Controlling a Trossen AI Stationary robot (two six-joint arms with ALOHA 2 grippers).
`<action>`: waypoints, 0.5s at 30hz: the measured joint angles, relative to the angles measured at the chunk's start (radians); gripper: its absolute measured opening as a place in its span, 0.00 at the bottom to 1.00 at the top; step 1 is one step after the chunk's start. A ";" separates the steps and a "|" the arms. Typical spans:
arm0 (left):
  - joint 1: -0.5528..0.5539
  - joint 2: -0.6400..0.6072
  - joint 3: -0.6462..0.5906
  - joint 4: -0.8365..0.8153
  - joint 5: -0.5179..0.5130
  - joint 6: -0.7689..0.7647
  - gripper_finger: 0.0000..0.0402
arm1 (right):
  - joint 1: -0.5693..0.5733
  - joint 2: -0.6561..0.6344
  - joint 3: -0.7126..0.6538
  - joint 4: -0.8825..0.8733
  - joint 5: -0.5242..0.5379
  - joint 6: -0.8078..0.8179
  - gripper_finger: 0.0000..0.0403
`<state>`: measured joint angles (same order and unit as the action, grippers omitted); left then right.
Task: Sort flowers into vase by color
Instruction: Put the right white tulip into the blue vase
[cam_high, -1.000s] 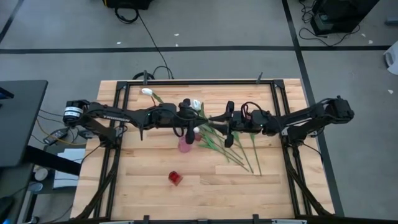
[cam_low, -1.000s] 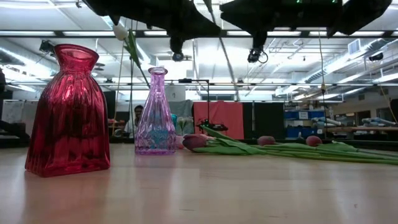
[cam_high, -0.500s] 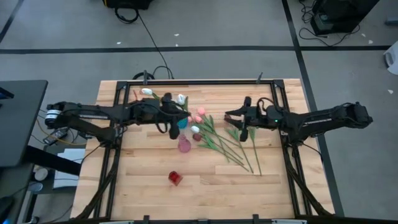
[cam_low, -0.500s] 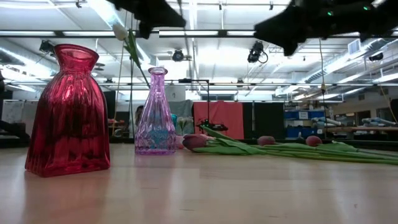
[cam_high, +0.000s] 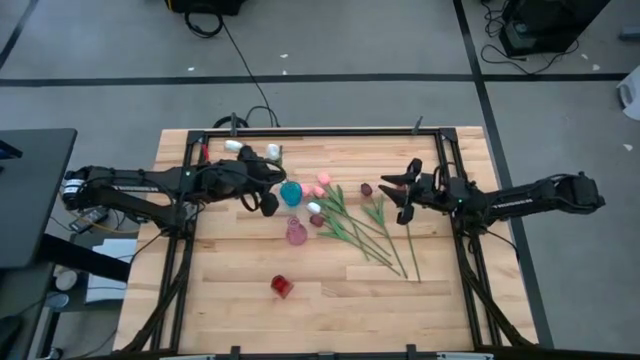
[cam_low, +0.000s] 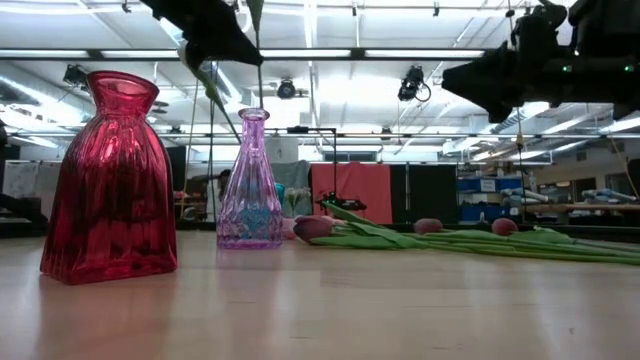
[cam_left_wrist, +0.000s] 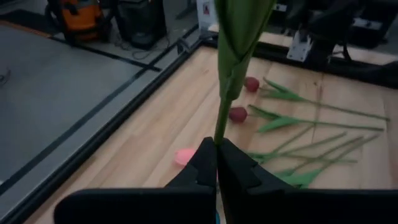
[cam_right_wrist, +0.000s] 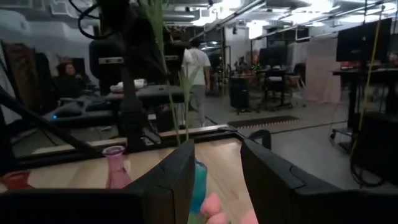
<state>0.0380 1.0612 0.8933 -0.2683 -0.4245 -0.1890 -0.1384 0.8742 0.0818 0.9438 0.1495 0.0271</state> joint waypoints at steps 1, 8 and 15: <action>0.000 0.001 0.000 0.004 -0.002 0.000 0.02 | -0.006 0.002 0.000 0.000 -0.015 0.002 0.35; 0.001 0.005 0.000 0.012 -0.015 0.001 0.02 | -0.024 0.006 0.000 -0.001 -0.021 0.020 0.35; 0.002 0.050 -0.001 -0.003 -0.029 0.012 0.02 | -0.024 0.007 0.000 0.006 -0.047 0.023 0.35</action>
<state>0.0395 1.1114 0.8923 -0.2712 -0.4533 -0.1769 -0.1619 0.8810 0.0822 0.9493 0.1024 0.0499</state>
